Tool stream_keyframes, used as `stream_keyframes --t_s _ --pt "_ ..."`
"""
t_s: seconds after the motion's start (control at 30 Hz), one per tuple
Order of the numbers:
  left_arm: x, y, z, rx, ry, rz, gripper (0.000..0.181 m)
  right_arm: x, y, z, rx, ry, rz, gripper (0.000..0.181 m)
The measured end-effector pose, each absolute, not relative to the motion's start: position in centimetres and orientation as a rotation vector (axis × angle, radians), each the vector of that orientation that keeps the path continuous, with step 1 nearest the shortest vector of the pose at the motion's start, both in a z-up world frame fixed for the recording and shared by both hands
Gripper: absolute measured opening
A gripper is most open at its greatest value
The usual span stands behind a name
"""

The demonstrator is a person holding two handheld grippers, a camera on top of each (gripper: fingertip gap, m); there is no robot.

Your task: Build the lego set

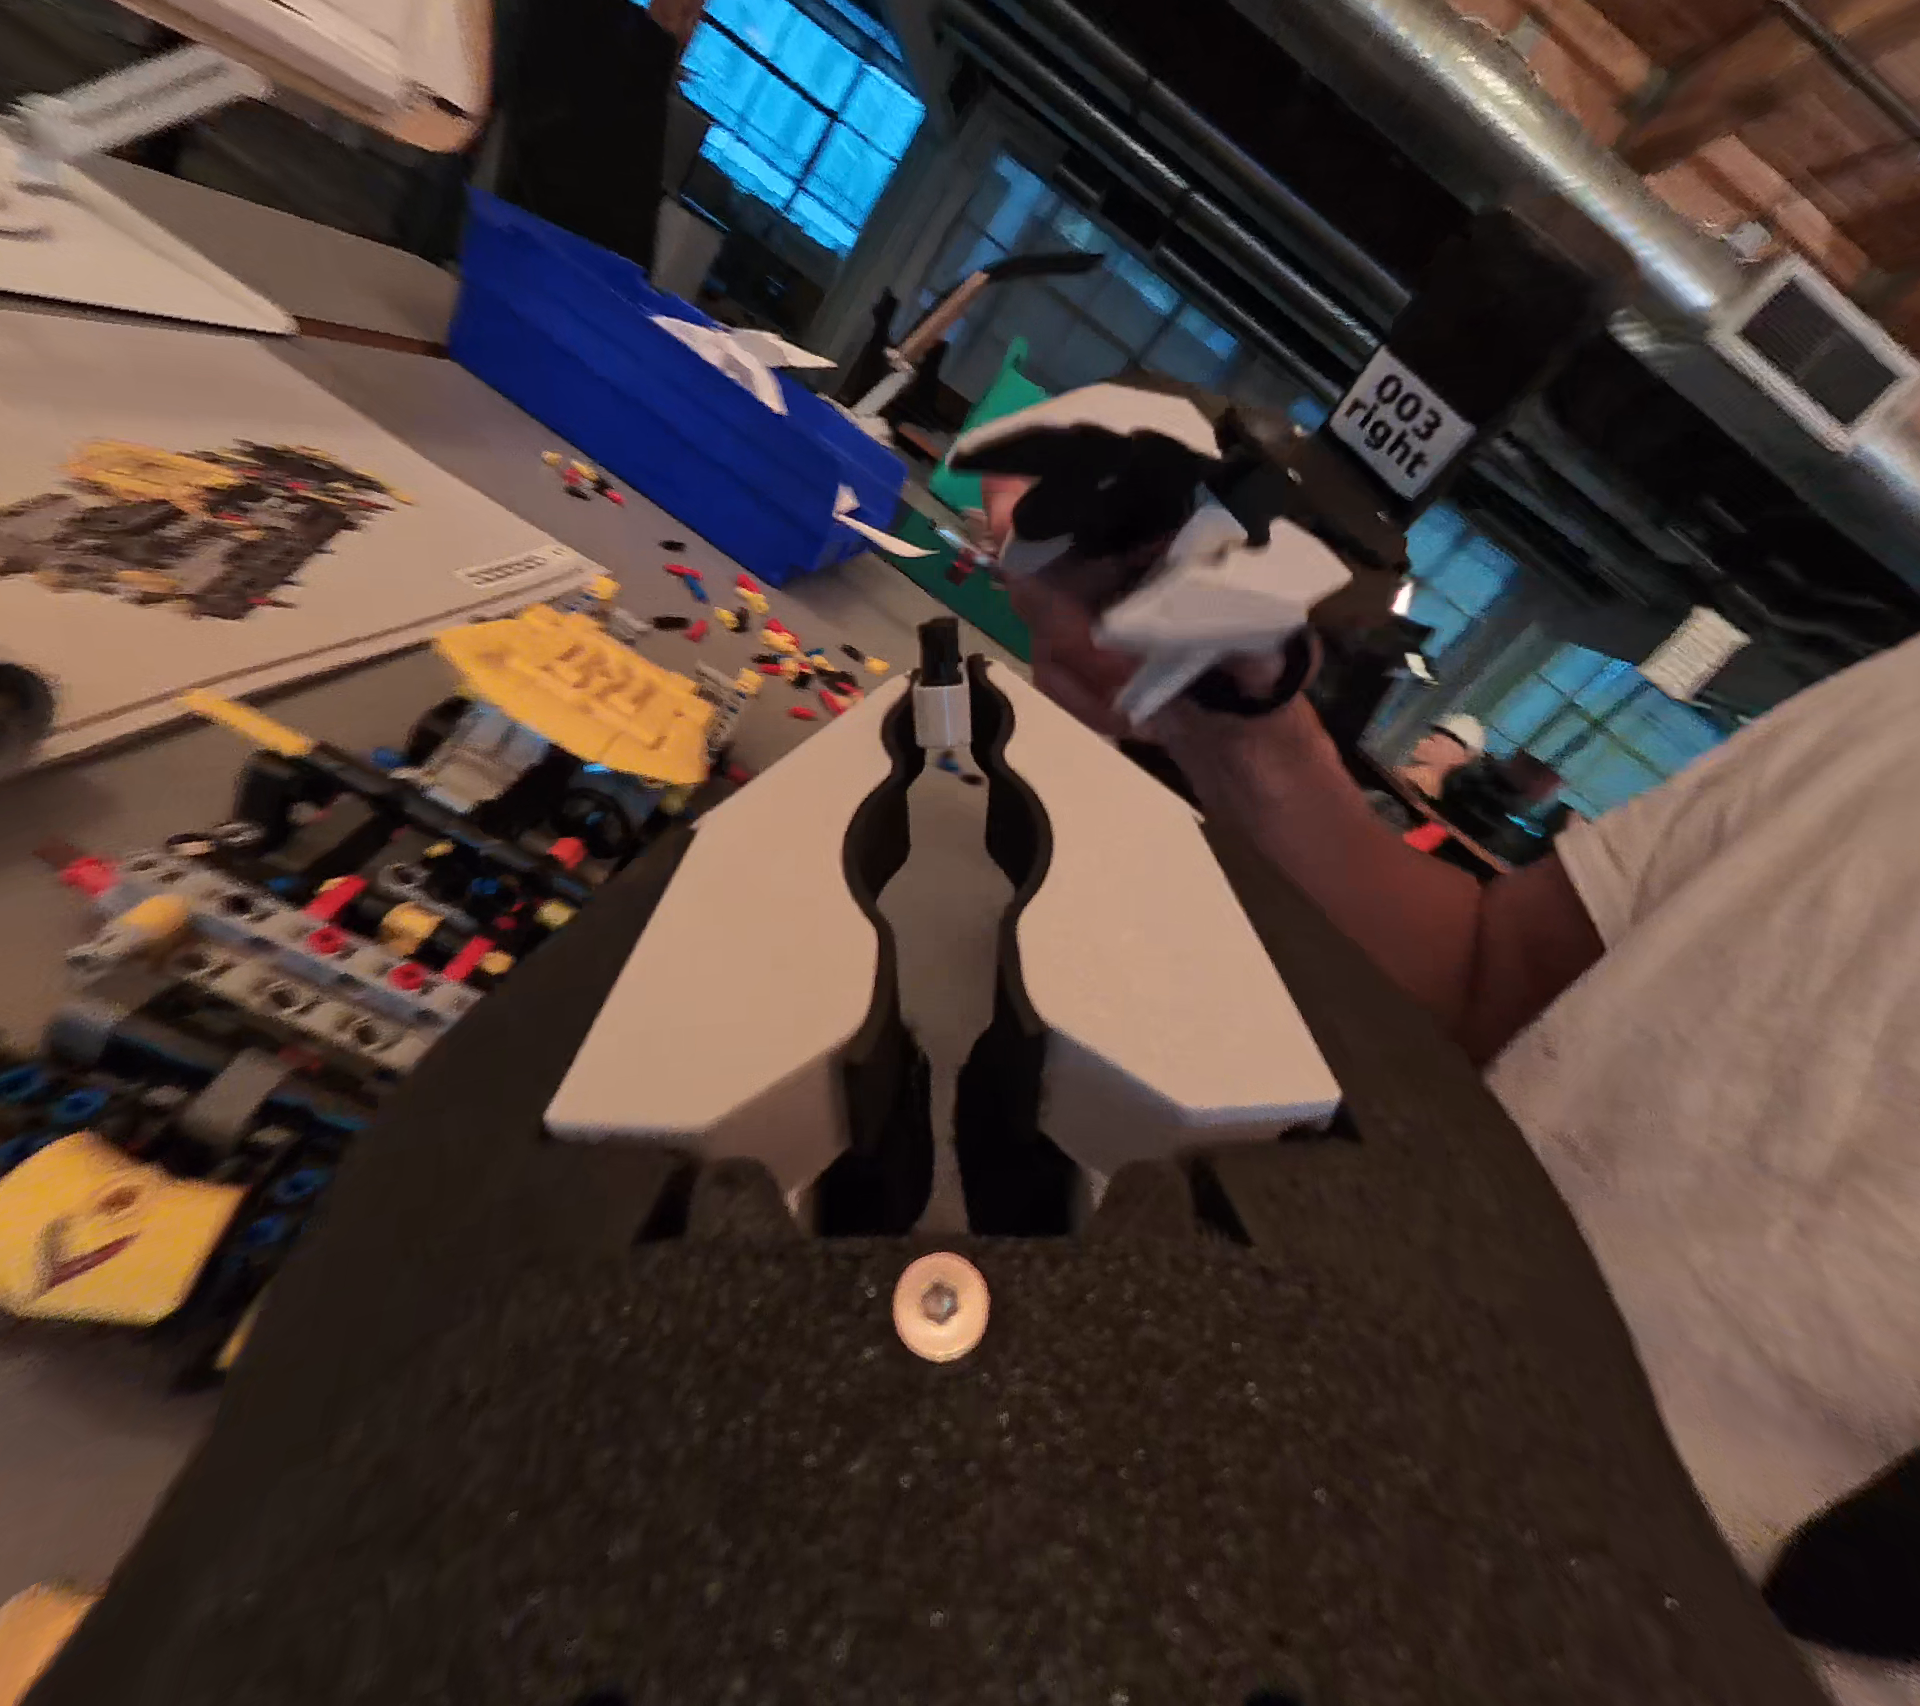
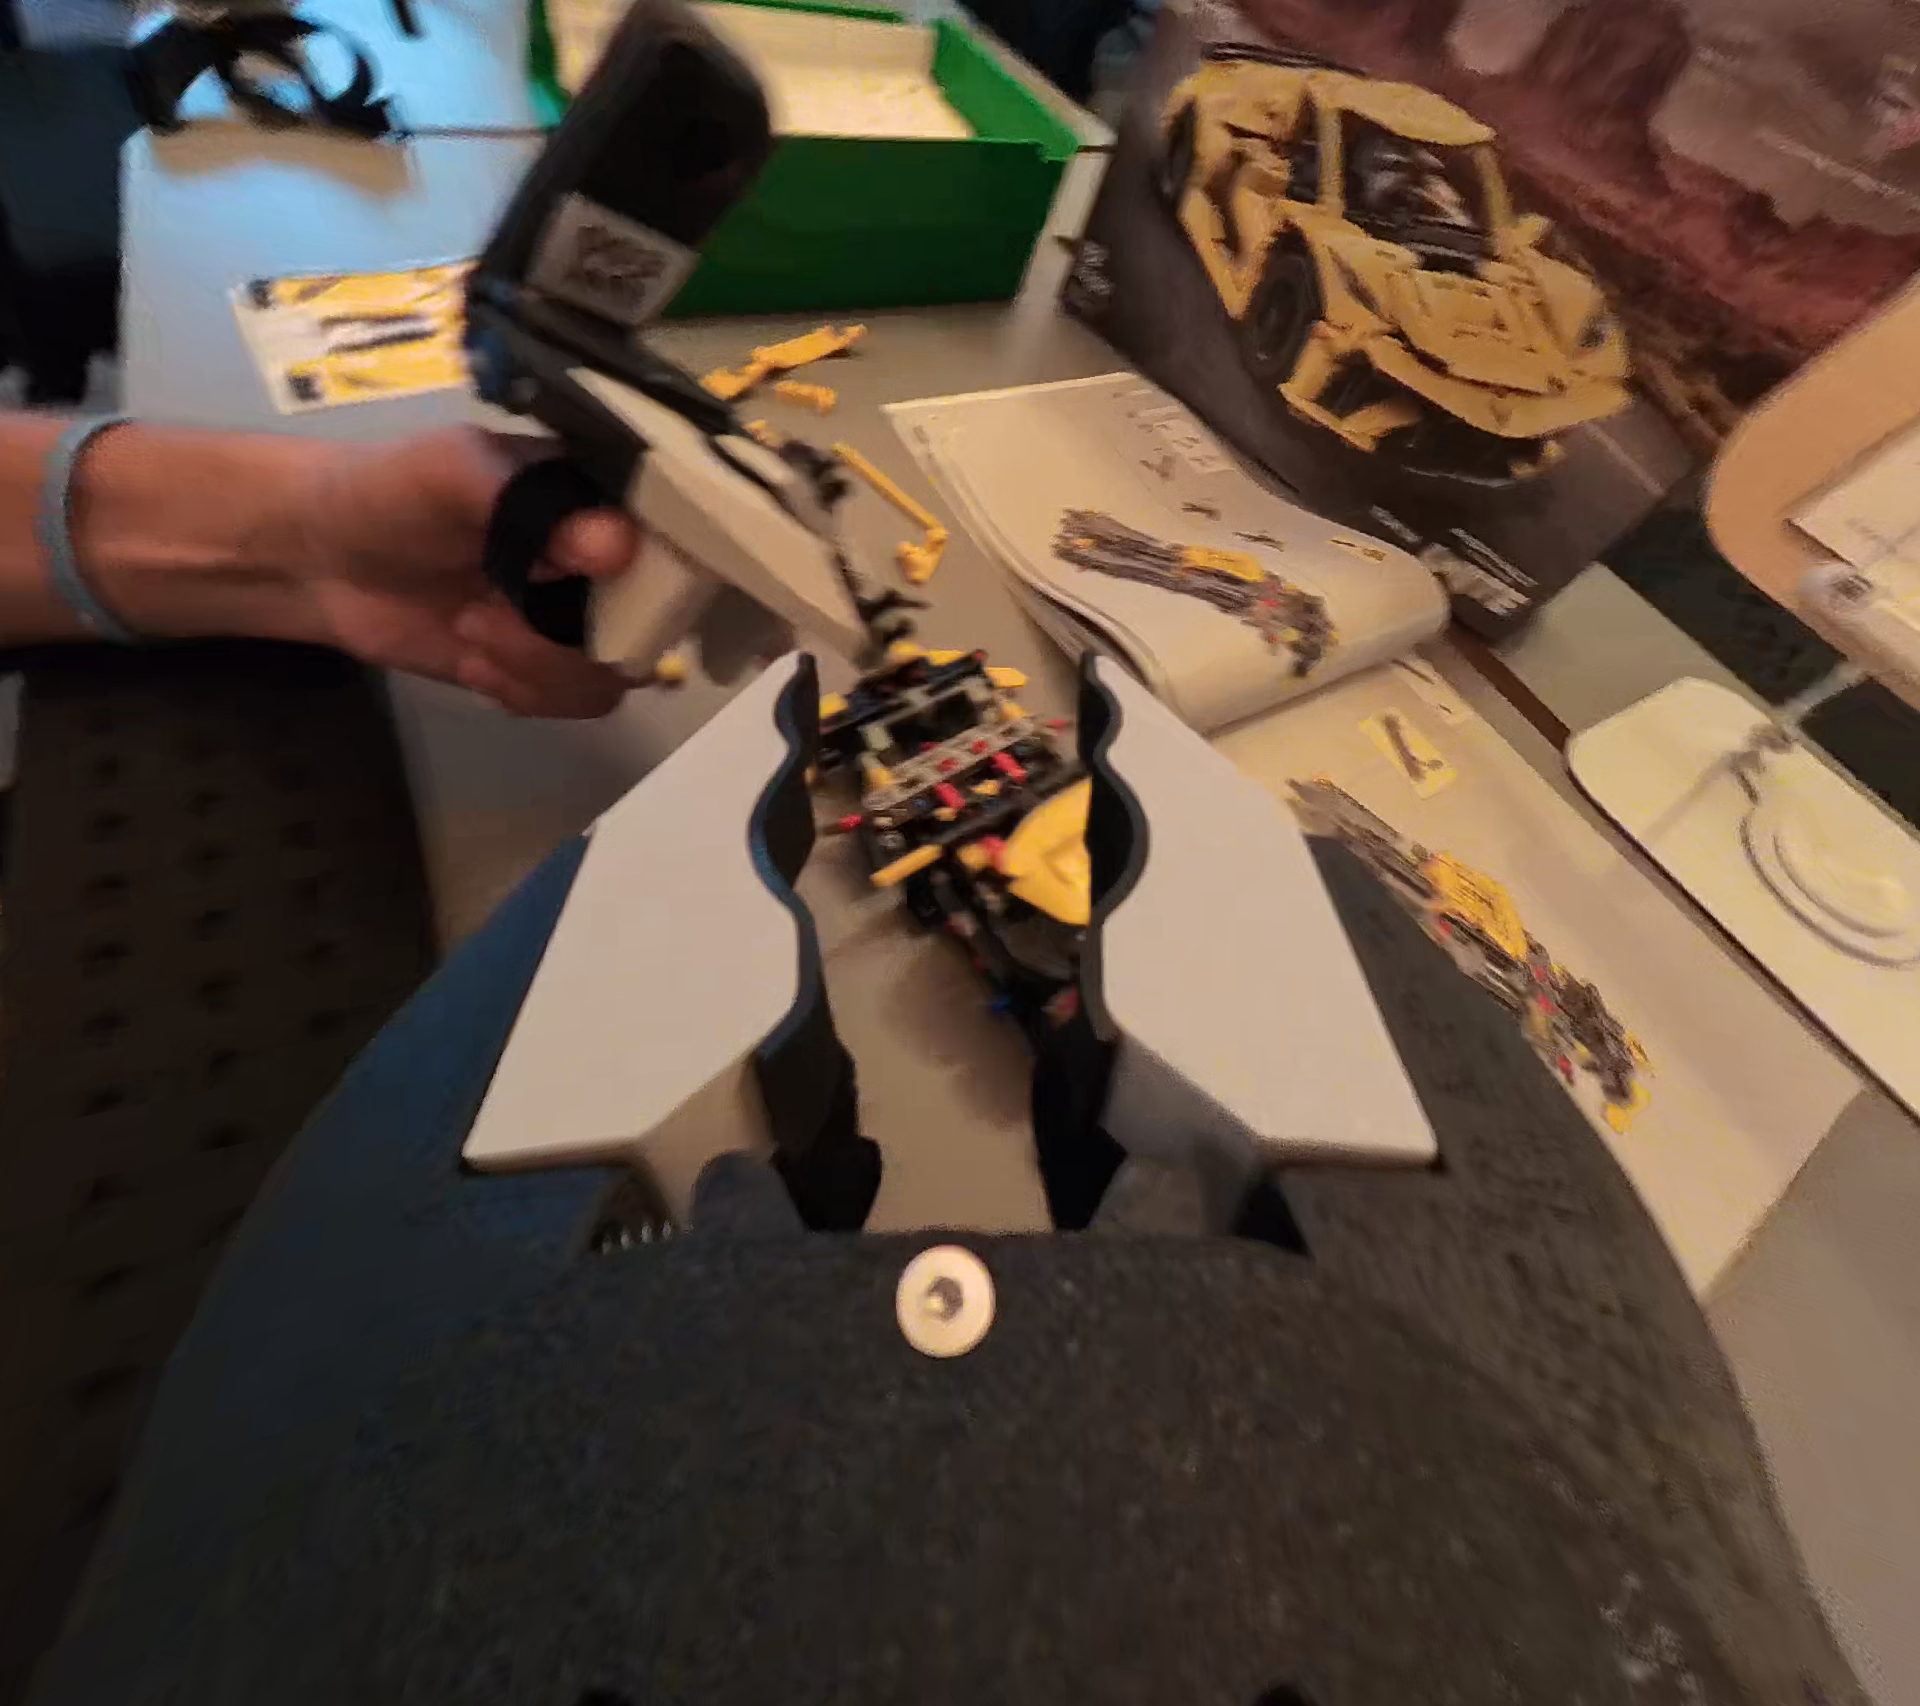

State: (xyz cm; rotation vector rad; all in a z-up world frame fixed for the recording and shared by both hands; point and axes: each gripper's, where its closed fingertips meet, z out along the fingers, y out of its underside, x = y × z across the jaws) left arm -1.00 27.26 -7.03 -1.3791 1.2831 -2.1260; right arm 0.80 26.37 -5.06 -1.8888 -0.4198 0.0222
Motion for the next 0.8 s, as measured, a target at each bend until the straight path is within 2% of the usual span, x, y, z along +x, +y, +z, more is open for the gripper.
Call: stream_keyframes --t_s 0.2,0.33,0.5,0.8 --pt "-1.1 32.9 -7.5 -1.432 1.171 -1.773 0.007 15.2 27.6 -5.8 -1.841 0.158 -0.017 0.045" --pt "-1.5 36.3 -8.1 -1.438 1.194 -1.554 0.007 20.6 26.2 -9.1 -1.713 0.432 0.023 0.045" --pt "-0.7 39.8 -9.1 -1.494 1.178 -1.399 0.007 21.8 25.1 -10.5 -1.736 0.438 0.003 0.034" --pt "-0.6 40.7 -9.8 -1.576 1.092 -1.616 0.007 20.7 26.1 -12.2 -1.788 0.451 0.146 0.031"
